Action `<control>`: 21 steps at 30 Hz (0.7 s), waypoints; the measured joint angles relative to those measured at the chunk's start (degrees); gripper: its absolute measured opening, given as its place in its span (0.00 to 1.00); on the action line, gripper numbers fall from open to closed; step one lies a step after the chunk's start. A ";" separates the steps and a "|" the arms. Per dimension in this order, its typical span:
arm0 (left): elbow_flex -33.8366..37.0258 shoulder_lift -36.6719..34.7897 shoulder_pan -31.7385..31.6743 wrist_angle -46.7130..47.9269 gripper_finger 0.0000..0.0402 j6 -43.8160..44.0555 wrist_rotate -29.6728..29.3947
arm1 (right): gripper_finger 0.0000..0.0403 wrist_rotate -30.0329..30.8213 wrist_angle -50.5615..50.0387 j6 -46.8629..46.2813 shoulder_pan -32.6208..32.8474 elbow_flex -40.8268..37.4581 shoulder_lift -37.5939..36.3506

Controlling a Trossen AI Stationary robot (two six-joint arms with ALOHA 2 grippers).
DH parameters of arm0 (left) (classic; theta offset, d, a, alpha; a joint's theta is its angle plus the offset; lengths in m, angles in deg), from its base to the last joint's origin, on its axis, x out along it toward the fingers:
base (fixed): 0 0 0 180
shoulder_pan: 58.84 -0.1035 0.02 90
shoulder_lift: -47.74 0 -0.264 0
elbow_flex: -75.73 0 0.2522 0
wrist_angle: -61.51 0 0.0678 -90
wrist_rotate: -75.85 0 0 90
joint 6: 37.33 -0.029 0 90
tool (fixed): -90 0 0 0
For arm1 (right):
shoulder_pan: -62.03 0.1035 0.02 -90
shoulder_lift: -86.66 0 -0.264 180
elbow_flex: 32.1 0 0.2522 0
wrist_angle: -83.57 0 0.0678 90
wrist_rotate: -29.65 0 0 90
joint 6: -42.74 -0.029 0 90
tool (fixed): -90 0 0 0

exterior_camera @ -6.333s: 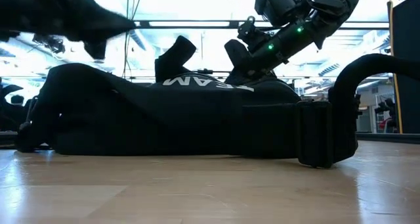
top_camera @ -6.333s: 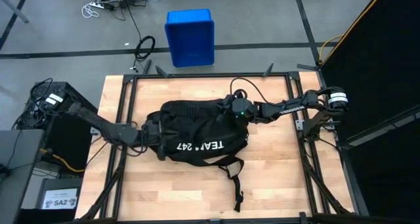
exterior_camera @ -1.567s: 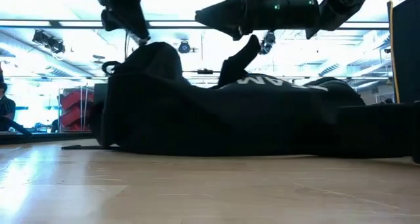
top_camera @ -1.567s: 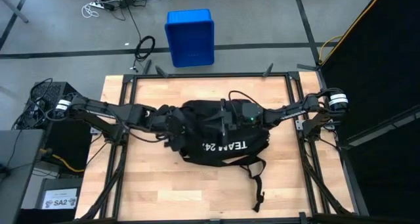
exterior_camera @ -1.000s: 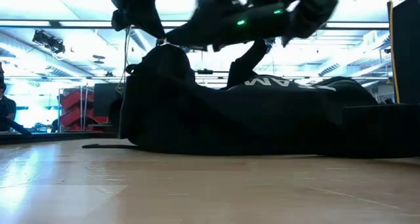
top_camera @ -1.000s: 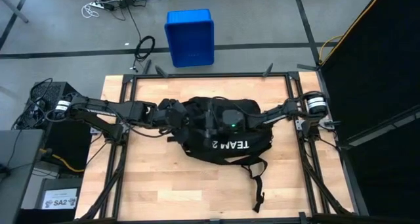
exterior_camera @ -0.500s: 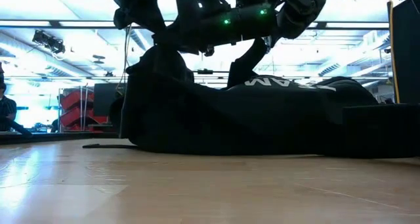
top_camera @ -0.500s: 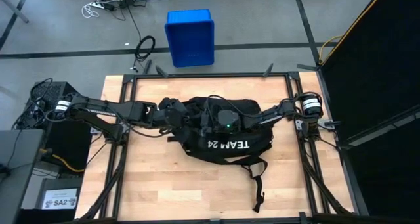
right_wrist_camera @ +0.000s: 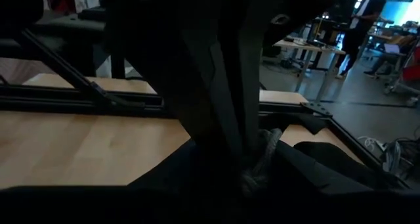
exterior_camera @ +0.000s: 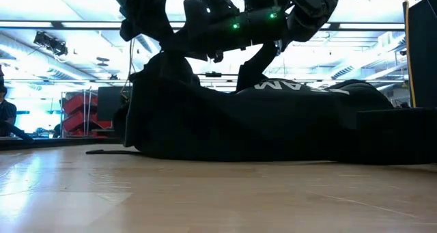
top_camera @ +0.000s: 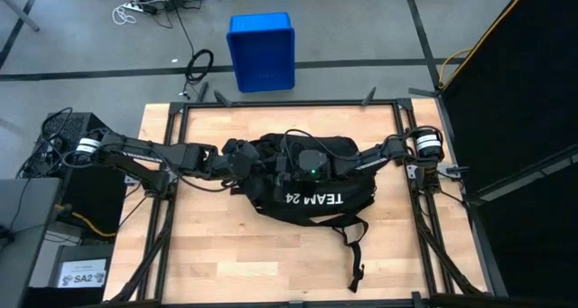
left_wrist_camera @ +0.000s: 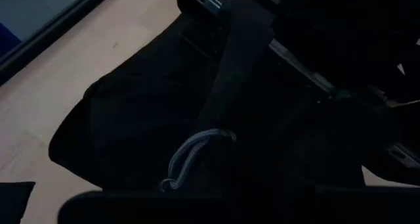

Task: Unpack backpack
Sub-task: Open the backpack

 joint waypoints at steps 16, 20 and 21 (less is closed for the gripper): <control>0.15 0.08 0.09 1.10 0.00 -8.28 0.56 | 0.02 0.07 -4.73 5.91 -1.43 0.09 -0.20; -0.30 -0.37 0.09 2.93 0.00 -11.67 0.62 | 0.01 0.09 -5.05 6.42 -1.43 0.09 -0.20; -0.85 -0.63 0.09 4.31 0.00 -11.97 0.58 | 0.01 0.11 -5.12 6.61 -1.43 0.09 -0.20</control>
